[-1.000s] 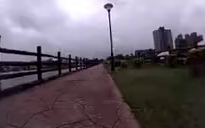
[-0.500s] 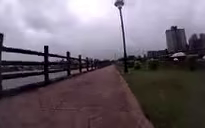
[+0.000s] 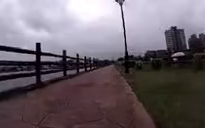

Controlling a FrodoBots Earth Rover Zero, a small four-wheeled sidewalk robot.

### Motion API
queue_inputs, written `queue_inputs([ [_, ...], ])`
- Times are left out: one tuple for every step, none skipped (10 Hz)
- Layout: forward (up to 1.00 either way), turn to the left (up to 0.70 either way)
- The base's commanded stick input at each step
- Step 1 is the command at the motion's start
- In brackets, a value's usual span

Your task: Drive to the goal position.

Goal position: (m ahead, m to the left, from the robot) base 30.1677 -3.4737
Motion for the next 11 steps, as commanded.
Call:
queue_inputs([
  [1.00,0.00],
  [1.00,0.00],
  [1.00,0.00],
  [1.00,0.00],
  [1.00,0.00],
  [1.00,0.00],
  [1.00,0.00],
  [1.00,0.00],
  [1.00,0.00],
  [1.00,0.00],
  [1.00,0.00],
])
